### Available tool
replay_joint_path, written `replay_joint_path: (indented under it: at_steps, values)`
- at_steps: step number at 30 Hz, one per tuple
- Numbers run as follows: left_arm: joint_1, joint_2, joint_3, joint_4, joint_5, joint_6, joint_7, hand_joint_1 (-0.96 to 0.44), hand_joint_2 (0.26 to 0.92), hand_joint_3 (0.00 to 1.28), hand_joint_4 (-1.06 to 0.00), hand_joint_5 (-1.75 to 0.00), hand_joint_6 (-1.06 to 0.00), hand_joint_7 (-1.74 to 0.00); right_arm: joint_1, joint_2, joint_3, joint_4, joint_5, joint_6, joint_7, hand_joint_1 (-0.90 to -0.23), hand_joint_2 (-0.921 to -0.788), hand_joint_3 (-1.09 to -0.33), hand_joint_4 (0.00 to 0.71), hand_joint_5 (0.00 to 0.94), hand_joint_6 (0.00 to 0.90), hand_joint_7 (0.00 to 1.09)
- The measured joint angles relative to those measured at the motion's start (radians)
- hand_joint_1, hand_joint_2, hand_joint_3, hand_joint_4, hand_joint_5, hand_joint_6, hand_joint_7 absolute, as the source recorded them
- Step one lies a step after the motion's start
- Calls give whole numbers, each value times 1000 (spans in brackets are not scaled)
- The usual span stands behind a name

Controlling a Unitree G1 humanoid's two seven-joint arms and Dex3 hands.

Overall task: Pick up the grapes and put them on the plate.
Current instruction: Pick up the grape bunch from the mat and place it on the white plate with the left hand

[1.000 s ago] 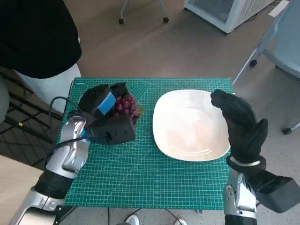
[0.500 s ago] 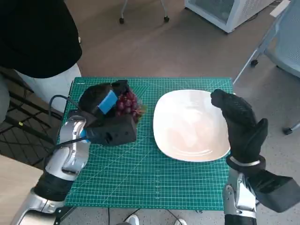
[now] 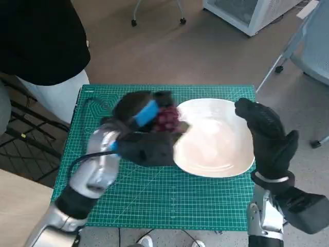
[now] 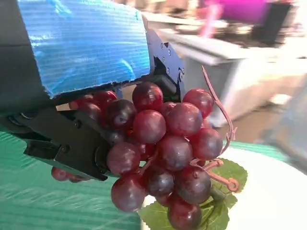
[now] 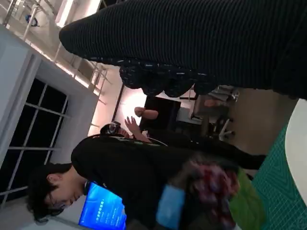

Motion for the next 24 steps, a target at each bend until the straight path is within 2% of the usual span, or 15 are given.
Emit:
replay_joint_path:
  at_steps: [4, 13, 24]
  values:
    - [-63, -39, -31, 37, 10, -41, 1, 4, 920, 128, -599, -1419, -620, -1009, 0, -8, -8, 5, 13, -1, 13, -422, -921, -523, 373, 3, 178, 389]
    - [-175, -126, -93, 234, 23, -140, 35, 2, 920, 115, -660, -1274, -566, -1153, 0, -11, -32, 23, 15, -20, 28, -418, -921, -513, 377, 3, 190, 371]
    - [-262, -197, -130, 443, 48, -181, 51, 2, 920, 106, -672, -1175, -555, -1255, 3, -10, -50, 28, 12, -50, 27, -411, -921, -504, 374, 1, 217, 328]
